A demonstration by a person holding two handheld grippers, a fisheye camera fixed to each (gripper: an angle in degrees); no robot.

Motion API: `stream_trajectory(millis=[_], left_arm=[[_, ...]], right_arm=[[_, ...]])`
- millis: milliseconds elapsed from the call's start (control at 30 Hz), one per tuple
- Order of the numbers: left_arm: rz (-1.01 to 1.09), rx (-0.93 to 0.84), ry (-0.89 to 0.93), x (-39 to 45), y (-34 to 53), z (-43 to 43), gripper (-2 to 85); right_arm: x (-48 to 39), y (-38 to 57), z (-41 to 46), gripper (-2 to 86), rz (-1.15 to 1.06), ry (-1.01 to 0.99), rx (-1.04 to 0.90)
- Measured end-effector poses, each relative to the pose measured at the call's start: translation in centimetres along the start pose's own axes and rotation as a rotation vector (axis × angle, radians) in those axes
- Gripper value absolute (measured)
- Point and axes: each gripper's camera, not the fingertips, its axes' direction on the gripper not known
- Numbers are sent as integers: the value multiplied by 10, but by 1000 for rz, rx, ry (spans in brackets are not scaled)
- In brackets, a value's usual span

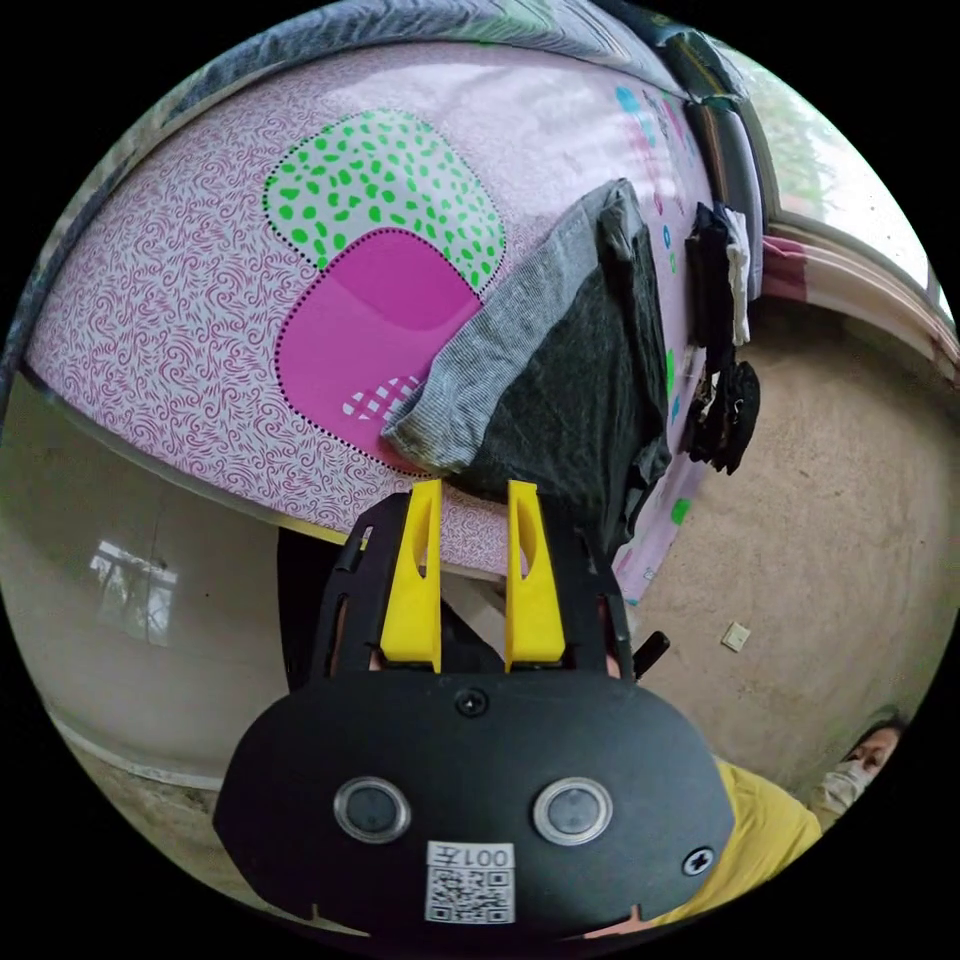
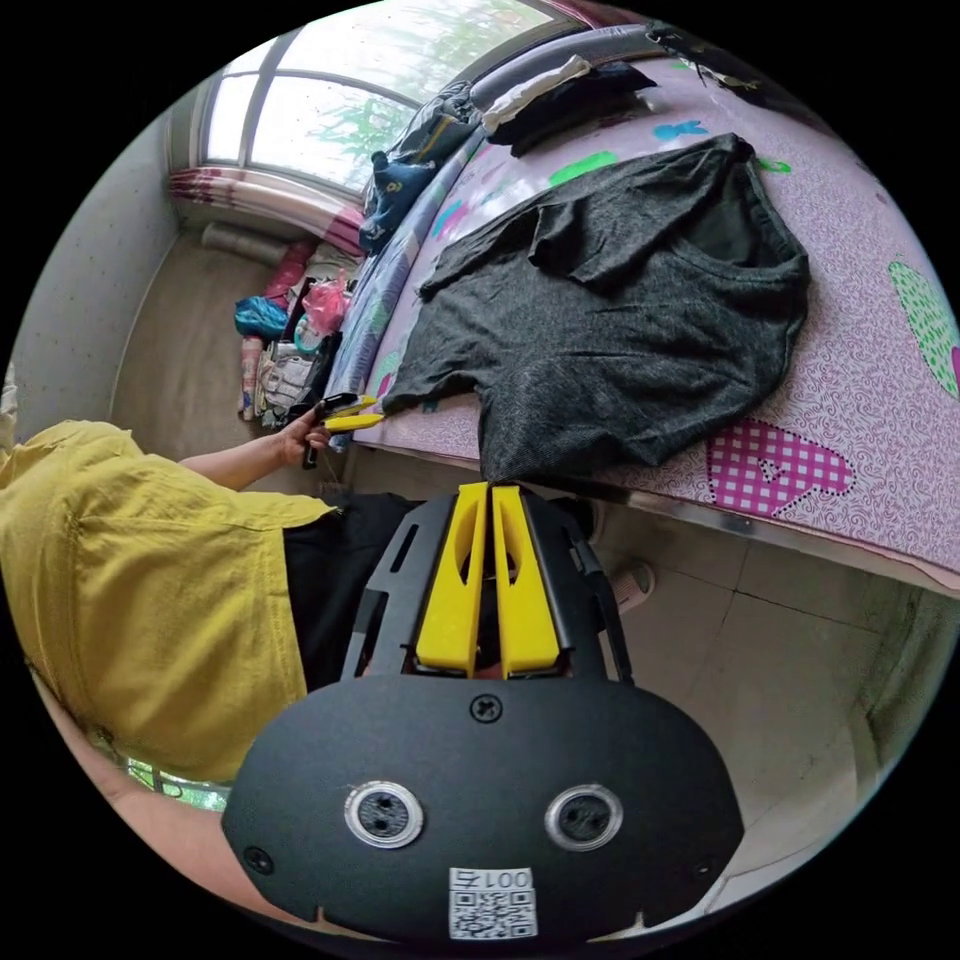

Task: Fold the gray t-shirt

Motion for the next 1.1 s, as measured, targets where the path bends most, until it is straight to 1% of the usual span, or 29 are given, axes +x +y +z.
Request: stream_trajectory(millis=[100,333,467,633,733,767,833,900,933,1000,1100], left_arm=[[-34,25,38,-9,-4,2,57],[-109,72,77,-21,-14,6,1],[-40,91,32,-8,-15,-3,-7],[-6,71,44,17,-18,-19,-8],[-17,47,43,39,-29,-27,-8],[-13,48,47,48,-36,-31,-8],[-2,60,51,64,-51,-34,-8],[9,74,60,78,-71,-35,-8],[10,83,64,88,-86,-34,-8],[2,90,61,99,-109,-29,-7],[-29,60,28,110,-142,-15,-7]], right_arm=[[-4,-8,-6,3,-5,5,-27],[-7,-25,-12,3,13,-1,-37],[-10,-31,-9,3,27,-22,-58],[-17,-49,-3,4,51,-111,-161],[-25,-82,-8,5,44,-196,-209],[-24,-102,-13,5,46,-256,-207],[-17,-136,-21,5,72,-358,-145],[13,-181,-26,5,209,-475,33],[23,-190,-25,5,261,-488,90],[61,-211,-12,6,486,-476,283],[69,-223,14,9,593,-432,371]])
